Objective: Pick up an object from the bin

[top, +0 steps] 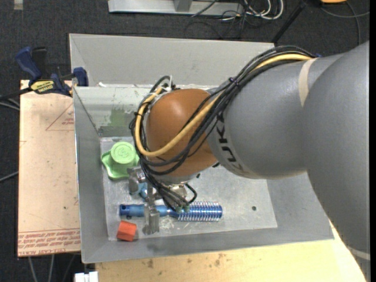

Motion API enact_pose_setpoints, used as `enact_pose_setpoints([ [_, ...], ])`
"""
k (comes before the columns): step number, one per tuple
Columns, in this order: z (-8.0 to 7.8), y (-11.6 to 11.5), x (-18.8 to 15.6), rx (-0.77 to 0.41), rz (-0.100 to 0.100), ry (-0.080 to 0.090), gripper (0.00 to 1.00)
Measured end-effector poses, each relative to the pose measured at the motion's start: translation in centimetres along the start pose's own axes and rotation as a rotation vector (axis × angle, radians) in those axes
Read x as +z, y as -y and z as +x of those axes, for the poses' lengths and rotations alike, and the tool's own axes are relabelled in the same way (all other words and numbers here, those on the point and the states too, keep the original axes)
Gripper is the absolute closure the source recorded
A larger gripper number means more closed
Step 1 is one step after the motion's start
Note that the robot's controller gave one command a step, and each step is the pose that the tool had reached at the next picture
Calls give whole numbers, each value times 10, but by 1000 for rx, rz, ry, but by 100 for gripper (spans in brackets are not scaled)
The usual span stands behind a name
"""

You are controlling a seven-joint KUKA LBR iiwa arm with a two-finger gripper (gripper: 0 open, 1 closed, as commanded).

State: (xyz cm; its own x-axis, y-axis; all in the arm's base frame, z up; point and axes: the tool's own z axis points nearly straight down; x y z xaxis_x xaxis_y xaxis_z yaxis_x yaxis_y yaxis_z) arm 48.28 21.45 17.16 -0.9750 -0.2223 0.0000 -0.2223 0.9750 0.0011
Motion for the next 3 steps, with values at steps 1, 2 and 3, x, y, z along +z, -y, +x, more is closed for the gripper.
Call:
enact_pose_setpoints([
  [1, -31, 54, 100, -55, 1, 1, 0],
  [2, -31, 51, 97, -58, -1, 2, 100],
  [3, -47, -16, -47, -106, -3, 11, 100],
])
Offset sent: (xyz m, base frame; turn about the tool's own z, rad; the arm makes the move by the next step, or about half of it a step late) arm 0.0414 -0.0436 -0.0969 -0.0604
